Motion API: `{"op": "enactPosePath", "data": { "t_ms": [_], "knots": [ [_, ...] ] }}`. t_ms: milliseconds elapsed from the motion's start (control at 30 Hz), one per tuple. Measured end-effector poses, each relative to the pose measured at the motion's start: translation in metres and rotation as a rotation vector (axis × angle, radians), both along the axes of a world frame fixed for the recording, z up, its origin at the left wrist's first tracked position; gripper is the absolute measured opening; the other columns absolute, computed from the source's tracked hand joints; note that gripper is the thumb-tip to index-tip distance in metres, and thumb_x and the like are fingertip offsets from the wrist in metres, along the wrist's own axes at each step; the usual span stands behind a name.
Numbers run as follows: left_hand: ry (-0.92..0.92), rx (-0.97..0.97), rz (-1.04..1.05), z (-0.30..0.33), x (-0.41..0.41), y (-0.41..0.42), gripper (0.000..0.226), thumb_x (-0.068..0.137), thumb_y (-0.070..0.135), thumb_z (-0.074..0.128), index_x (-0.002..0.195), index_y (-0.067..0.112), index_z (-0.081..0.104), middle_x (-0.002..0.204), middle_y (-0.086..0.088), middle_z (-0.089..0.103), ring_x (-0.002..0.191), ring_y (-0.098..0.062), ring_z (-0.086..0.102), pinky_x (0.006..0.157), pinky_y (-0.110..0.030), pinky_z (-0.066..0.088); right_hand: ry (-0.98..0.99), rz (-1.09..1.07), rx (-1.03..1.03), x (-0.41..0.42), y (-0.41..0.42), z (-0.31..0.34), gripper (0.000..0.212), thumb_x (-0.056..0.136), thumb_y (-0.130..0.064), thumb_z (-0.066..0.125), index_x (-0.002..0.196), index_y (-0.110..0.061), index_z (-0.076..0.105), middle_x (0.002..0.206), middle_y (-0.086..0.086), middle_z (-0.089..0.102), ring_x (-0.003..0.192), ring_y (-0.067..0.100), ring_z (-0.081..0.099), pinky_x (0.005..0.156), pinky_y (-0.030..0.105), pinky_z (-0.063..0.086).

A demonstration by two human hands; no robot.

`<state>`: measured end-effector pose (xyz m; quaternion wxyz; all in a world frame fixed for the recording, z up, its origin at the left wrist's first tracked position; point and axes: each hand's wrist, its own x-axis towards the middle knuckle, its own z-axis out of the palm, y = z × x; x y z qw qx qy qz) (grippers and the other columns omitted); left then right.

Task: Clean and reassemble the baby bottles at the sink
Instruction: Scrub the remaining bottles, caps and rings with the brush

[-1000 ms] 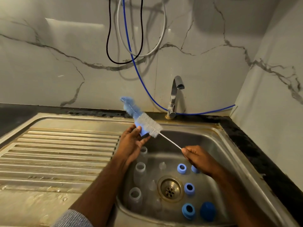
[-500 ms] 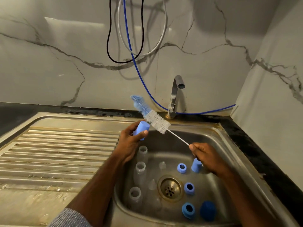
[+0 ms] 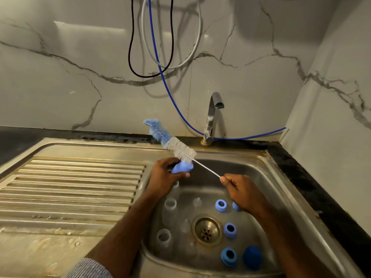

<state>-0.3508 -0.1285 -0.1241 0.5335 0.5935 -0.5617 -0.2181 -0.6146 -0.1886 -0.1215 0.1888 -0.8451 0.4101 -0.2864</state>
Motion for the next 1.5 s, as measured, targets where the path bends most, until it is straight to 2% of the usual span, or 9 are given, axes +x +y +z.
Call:
{"op": "enactPosePath", "data": {
  "t_ms": [100, 233, 433, 567, 733, 900, 1067, 1167, 1500],
  "knots": [
    [0.037, -0.032, 0.029, 0.004, -0.001, 0.001, 0.047, 0.076, 0.028, 0.087, 0.119, 0.022, 0.071, 0.108, 0.013, 0.074, 0.098, -0.001, 0.069, 0.085, -0.020, 0.056, 0.003, -0.002, -0.007, -0.006, -0.003, 0.002, 0.038, 0.103, -0.038, 0.049, 0.065, -0.037, 0.049, 0.054, -0.009, 0.048, 0.051, 0.007, 0.043, 0.055, 0.032, 0.039],
    [0.125, -0.074, 0.057, 0.008, 0.013, 0.006, 0.042, 0.077, 0.024, 0.085, 0.114, 0.035, 0.068, 0.100, 0.028, 0.072, 0.097, 0.005, 0.068, 0.080, -0.011, 0.053, -0.007, -0.019, 0.037, -0.020, -0.009, 0.004, 0.041, 0.102, -0.034, 0.052, 0.061, -0.037, 0.049, 0.052, -0.009, 0.044, 0.051, 0.006, 0.041, 0.059, 0.041, 0.042],
    [0.144, -0.031, 0.036, 0.005, -0.001, 0.005, 0.039, 0.077, 0.027, 0.086, 0.114, 0.023, 0.074, 0.104, 0.013, 0.076, 0.096, -0.002, 0.071, 0.091, -0.032, 0.058, 0.004, 0.050, 0.016, -0.002, 0.000, 0.003, 0.037, 0.102, -0.039, 0.049, 0.065, -0.035, 0.050, 0.056, -0.010, 0.048, 0.051, 0.006, 0.044, 0.056, 0.036, 0.041],
    [0.176, -0.042, 0.041, 0.008, 0.006, 0.005, 0.046, 0.078, 0.026, 0.085, 0.122, 0.026, 0.071, 0.111, 0.014, 0.075, 0.101, -0.004, 0.070, 0.091, -0.028, 0.056, -0.037, -0.031, 0.013, -0.020, -0.008, 0.003, 0.037, 0.102, -0.037, 0.050, 0.065, -0.035, 0.049, 0.053, -0.009, 0.046, 0.050, 0.006, 0.042, 0.058, 0.043, 0.043],
    [0.127, -0.030, 0.028, 0.007, -0.002, 0.005, 0.042, 0.077, 0.027, 0.086, 0.117, 0.024, 0.072, 0.108, 0.013, 0.075, 0.100, -0.003, 0.070, 0.085, -0.020, 0.058, -0.018, 0.038, 0.016, -0.005, -0.002, 0.004, 0.039, 0.093, -0.059, 0.039, 0.062, -0.037, 0.049, 0.054, -0.010, 0.046, 0.051, 0.006, 0.043, 0.056, 0.037, 0.040],
    [0.164, -0.069, 0.015, 0.011, 0.003, 0.007, 0.043, 0.077, 0.021, 0.086, 0.116, 0.031, 0.071, 0.106, 0.014, 0.076, 0.099, -0.003, 0.071, 0.083, -0.017, 0.056, -0.033, -0.030, -0.002, -0.017, -0.009, 0.002, 0.037, 0.102, -0.042, 0.048, 0.065, -0.038, 0.050, 0.054, -0.009, 0.046, 0.051, 0.007, 0.043, 0.058, 0.041, 0.043],
    [0.179, -0.027, 0.036, 0.009, 0.000, 0.006, 0.041, 0.079, 0.025, 0.084, 0.118, 0.023, 0.072, 0.108, 0.010, 0.075, 0.099, -0.005, 0.070, 0.088, -0.029, 0.059, -0.026, 0.013, 0.026, -0.010, -0.006, 0.004, 0.041, 0.095, -0.056, 0.042, 0.062, -0.032, 0.048, 0.053, -0.008, 0.043, 0.051, 0.006, 0.042, 0.058, 0.044, 0.044],
    [0.175, -0.026, 0.002, 0.010, 0.002, 0.007, 0.047, 0.079, 0.023, 0.084, 0.125, 0.023, 0.070, 0.112, 0.010, 0.075, 0.102, -0.007, 0.071, 0.089, -0.028, 0.057, -0.040, -0.032, 0.047, -0.015, -0.008, 0.001, 0.042, 0.101, -0.045, 0.047, 0.066, -0.023, 0.049, 0.054, -0.005, 0.047, 0.051, 0.009, 0.045, 0.061, 0.047, 0.047],
    [0.076, -0.011, -0.026, 0.012, -0.005, 0.009, 0.046, 0.081, 0.025, 0.082, 0.125, 0.024, 0.069, 0.114, 0.013, 0.073, 0.102, -0.001, 0.068, 0.087, -0.018, 0.054, -0.042, 0.004, 0.050, -0.010, -0.005, 0.002, 0.044, 0.100, -0.049, 0.045, 0.068, -0.018, 0.050, 0.057, 0.002, 0.049, 0.053, 0.011, 0.045, 0.062, 0.048, 0.047]
  ]
}}
